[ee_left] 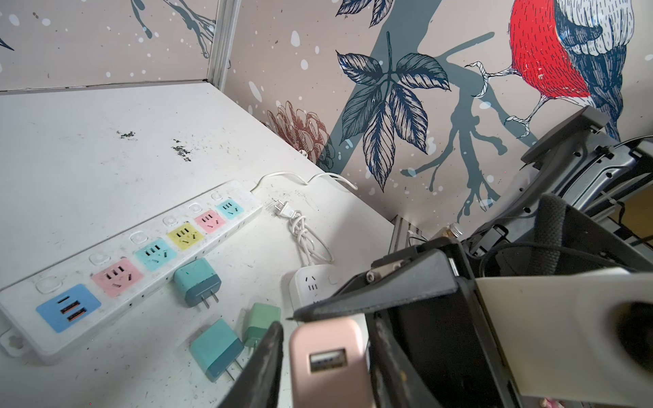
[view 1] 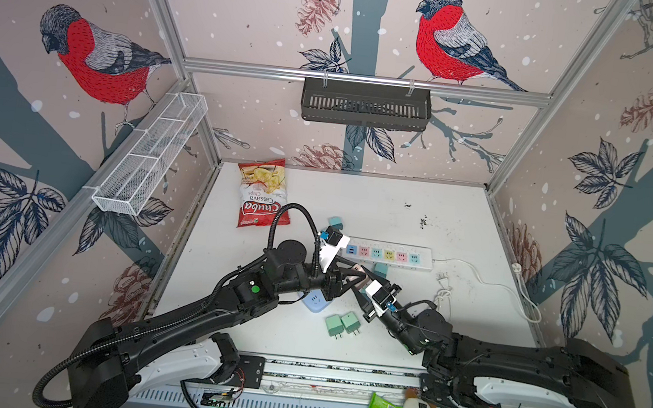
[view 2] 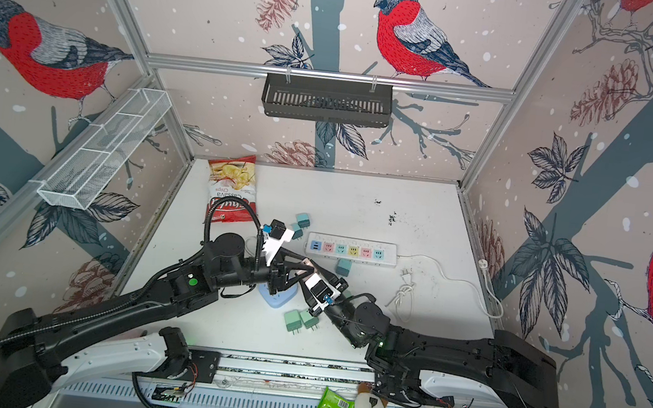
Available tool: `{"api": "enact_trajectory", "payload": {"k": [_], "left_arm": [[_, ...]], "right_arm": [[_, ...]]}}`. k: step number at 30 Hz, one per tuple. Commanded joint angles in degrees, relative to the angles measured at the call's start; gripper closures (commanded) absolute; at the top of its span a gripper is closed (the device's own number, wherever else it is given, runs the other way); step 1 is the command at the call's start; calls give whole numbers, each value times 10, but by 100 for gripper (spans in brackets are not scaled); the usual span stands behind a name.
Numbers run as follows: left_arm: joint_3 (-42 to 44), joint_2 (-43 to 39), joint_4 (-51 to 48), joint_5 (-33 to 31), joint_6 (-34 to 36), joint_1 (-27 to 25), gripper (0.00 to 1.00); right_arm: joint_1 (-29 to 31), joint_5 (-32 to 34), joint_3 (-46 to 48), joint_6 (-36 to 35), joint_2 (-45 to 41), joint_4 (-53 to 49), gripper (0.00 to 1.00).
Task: Insert the plug
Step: 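Grasp the pink adapter with the left gripper from the right gripper, then open the right gripper and draw it back while the left holds the adapter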
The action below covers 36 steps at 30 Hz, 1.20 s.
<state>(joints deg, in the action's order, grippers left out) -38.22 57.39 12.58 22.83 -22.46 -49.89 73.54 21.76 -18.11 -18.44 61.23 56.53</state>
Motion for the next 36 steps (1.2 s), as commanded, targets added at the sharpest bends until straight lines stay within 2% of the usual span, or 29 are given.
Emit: {"api": "enact_trajectory", "payload": {"k": [1, 5, 6, 7, 8, 10, 12, 15, 19, 22, 26, 28, 31, 33, 36], "left_arm": [[-5, 6, 5, 13, 10, -1, 67], [-9, 15, 3, 15, 16, -1, 83], [-10, 15, 2, 15, 18, -1, 86], [-11, 14, 2, 10, 18, -1, 88], [-11, 13, 2, 3, 20, -1, 89], [-11, 7, -4, -43, 20, -1, 95], [-10, -2, -13, -94, 22, 0, 100], [-2, -20, -15, -143, 28, 16, 100], [26, -43, 18, -118, 15, 82, 100], [45, -53, 41, -146, 32, 110, 100], [50, -42, 60, -189, 70, 118, 100], [54, -35, 72, -191, 95, 118, 100], [60, -31, 93, -164, 160, 118, 100], [76, -26, 128, -128, 233, 117, 100], [88, -15, 162, -99, 314, 116, 100]], "right_arm": [[2, -1, -3, -11, -6, 19, 98], [2, 1, -3, -11, -9, 16, 96], [2, 1, -3, -10, -10, 14, 88], [3, 0, -3, -10, -12, 13, 71], [3, 0, -2, -9, -14, 13, 61], [2, 8, 2, -5, -22, 14, 41], [1, 16, 8, -4, -35, 13, 30], [-5, 27, 20, 0, -66, 1, 21], [-45, 30, 54, 34, -136, -16, 9], [-128, 26, 80, 103, -211, -56, 2], [-294, 20, 93, 225, -296, -159, 0], [-391, 17, 104, 287, -317, -200, 0], [-516, -41, 121, 377, -302, -207, 0], [-587, -73, 122, 423, -265, -209, 0], [-622, -68, 115, 447, -217, -217, 0]]}}
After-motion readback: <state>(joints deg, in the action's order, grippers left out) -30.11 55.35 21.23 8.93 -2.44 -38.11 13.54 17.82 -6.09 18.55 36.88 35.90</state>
